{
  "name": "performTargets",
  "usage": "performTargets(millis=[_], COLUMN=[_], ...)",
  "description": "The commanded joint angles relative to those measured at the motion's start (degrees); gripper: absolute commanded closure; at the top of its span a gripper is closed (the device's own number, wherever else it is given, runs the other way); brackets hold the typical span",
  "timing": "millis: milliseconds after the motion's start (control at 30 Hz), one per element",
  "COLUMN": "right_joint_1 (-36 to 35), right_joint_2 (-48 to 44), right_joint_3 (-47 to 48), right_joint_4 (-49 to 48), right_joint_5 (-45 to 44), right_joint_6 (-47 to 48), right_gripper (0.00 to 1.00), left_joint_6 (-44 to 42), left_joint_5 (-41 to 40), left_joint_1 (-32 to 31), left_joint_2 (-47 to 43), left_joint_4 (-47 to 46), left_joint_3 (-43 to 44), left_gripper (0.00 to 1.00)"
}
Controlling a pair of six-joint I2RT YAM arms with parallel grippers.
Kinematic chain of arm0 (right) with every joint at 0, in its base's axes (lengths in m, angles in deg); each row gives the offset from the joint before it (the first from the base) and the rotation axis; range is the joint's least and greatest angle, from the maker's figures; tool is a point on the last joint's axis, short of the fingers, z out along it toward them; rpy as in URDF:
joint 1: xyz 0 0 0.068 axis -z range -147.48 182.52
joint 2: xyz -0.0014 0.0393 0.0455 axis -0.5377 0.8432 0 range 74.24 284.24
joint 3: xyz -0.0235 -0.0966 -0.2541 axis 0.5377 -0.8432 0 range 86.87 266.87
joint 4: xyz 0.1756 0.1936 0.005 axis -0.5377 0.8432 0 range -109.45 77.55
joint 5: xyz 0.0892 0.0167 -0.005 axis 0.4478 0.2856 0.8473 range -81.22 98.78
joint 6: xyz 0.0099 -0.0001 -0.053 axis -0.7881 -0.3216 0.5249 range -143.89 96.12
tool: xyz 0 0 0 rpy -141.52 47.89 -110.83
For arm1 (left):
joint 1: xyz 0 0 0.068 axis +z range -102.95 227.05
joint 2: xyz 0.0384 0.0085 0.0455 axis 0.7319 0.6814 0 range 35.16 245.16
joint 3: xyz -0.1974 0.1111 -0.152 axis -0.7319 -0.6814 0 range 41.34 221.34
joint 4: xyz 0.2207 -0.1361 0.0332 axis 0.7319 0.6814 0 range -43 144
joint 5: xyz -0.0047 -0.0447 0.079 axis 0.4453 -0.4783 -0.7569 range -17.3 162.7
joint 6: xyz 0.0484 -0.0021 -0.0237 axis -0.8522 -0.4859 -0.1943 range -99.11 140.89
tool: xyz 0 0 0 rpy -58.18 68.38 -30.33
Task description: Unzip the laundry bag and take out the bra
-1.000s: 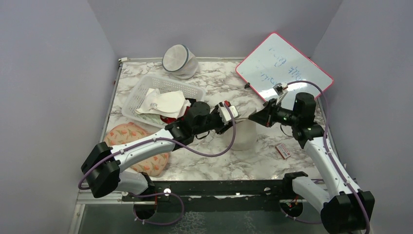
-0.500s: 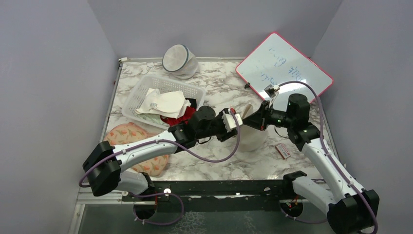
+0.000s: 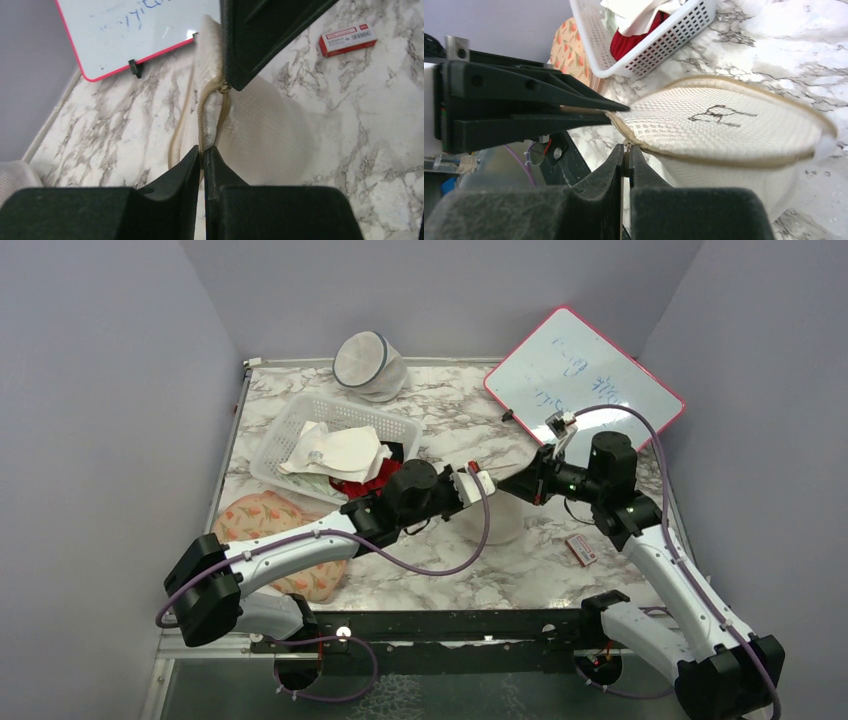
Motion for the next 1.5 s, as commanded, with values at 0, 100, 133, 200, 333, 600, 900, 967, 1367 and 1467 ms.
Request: performTargets(millis=[0, 100, 133, 200, 333, 600, 900, 967, 1367, 1467], right_joint_1=[-0.6, -0.1, 0.2, 1.4, 3.6, 11.1, 12.9, 12.9, 12.9, 12.8], right_joint_2=[-0.9, -0.3, 0.0, 0.5, 1.3, 3.7, 9.1, 9.9, 8.6, 8.6], right_joint_3=[2.3, 2.4, 2.5, 2.5, 2.7, 0.6, -1.8, -1.6, -4.3, -4.9], right_joint_4=[3.6, 3.3, 3.2, 2.7, 2.5, -0.1, -3.7, -3.8, -4.4, -5.2], right_joint_5=[-5.6, -7.2, -7.5, -6.9, -4.6, 2.4, 7.7, 9.5, 12.8, 13.9], right_joint_6=[1.8, 1.5, 1.3, 1.0, 0.8, -0.1, 1.2, 2.3, 2.6, 1.1], right_gripper=[0.99, 0.99, 0.99, 0.99, 0.99, 0.99, 0.99, 0.99, 0.99, 0.9], left_joint_6=[-1.4, -1.5, -1.5, -1.0, -0.3, -2.5, -2.0, -1.7, -2.6, -2.4], left_joint_5=[-4.8, -6.9, -8.3, -12.3, -18.3, -21.4, -13.8, -12.8, -12.8, -12.6], left_joint_1=[0.1, 0.1, 0.1, 0.0, 0.0, 0.0, 0.0, 0.0, 0.0, 0.0], left_joint_2=[-2.8, -3.5, -3.6, -3.8, -5.0, -9.6, -13.7, -14.1, -16.5, -16.9], left_joint_4=[-5.9, -7.6, -8.0, -8.8, -11.6, -18.1, -22.1, -22.5, -24.2, -24.3], left_joint_3=[-0.7, -1.8, -2.1, -2.3, -3.5, -7.7, -10.8, -11.1, -12.1, -12.0], left_gripper=[1.0, 1.0, 1.0, 1.0, 1.0, 1.0, 1.0, 1.0, 1.0, 1.0])
